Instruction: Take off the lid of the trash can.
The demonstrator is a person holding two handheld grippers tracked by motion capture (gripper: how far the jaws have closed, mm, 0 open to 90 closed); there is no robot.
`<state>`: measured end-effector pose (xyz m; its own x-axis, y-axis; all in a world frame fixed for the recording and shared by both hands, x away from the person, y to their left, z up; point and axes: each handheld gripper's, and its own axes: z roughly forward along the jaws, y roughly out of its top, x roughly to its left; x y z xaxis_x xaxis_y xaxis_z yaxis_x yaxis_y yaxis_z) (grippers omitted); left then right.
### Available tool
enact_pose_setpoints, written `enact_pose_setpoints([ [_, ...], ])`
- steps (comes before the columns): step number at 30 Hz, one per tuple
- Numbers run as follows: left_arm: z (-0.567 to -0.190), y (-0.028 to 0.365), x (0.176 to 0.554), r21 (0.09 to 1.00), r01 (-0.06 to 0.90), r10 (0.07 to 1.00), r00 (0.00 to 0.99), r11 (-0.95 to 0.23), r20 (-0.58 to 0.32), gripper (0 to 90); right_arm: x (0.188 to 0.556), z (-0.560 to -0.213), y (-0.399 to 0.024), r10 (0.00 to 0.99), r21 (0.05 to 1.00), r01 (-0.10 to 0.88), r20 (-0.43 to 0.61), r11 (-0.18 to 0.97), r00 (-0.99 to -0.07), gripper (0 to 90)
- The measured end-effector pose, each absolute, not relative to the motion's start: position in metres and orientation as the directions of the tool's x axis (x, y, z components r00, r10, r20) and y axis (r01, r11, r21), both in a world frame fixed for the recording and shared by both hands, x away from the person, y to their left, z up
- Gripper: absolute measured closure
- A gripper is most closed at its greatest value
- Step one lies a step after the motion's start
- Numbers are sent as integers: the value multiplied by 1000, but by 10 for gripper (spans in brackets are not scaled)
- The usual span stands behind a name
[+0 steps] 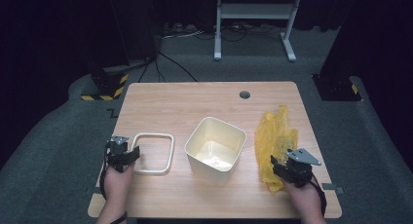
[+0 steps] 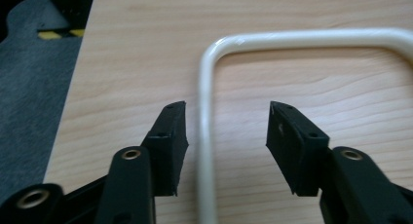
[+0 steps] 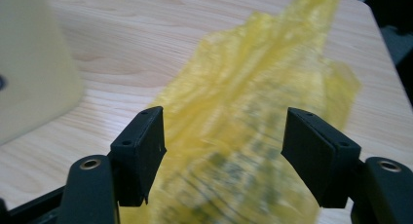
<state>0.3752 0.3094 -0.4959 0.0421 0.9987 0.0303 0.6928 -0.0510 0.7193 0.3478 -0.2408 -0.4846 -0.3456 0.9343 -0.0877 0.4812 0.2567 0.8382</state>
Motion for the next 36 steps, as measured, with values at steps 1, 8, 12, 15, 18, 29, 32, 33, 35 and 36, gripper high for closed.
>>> enact_pose_setpoints([
  [1,-492,306,375,728,684,998,55,-55,24,475,349,-484,-245,939,836,489,-83,247,-333,324],
  [8,-479,268,374,734,671,972,225,-104,-68,339,359,-494,-276,971,790,587,-45,179,-236,368],
  [12,-486,241,376,704,671,945,327,-234,2,324,364,-506,-285,978,739,656,-18,153,-208,376],
  [15,-489,228,377,689,659,928,368,-301,54,323,364,-512,-283,977,717,680,-7,155,-215,376],
  [18,-488,226,377,681,655,921,383,-328,75,324,362,-515,-275,972,701,694,-1,168,-234,374],
  [29,-487,237,377,688,666,934,356,-287,45,332,357,-500,-262,964,734,662,37,152,-262,359],
  [32,-486,236,377,692,665,934,354,-281,40,335,368,-503,-270,968,720,685,76,112,-238,350],
  [33,-486,236,378,693,663,933,356,-283,40,332,372,-504,-274,969,719,689,96,90,-227,344],
  [35,-486,234,378,691,663,931,362,-288,41,324,380,-504,-278,964,717,695,145,52,-222,311],
  [36,-486,234,378,687,665,930,365,-293,43,317,384,-504,-279,963,717,696,158,40,-218,310],
])
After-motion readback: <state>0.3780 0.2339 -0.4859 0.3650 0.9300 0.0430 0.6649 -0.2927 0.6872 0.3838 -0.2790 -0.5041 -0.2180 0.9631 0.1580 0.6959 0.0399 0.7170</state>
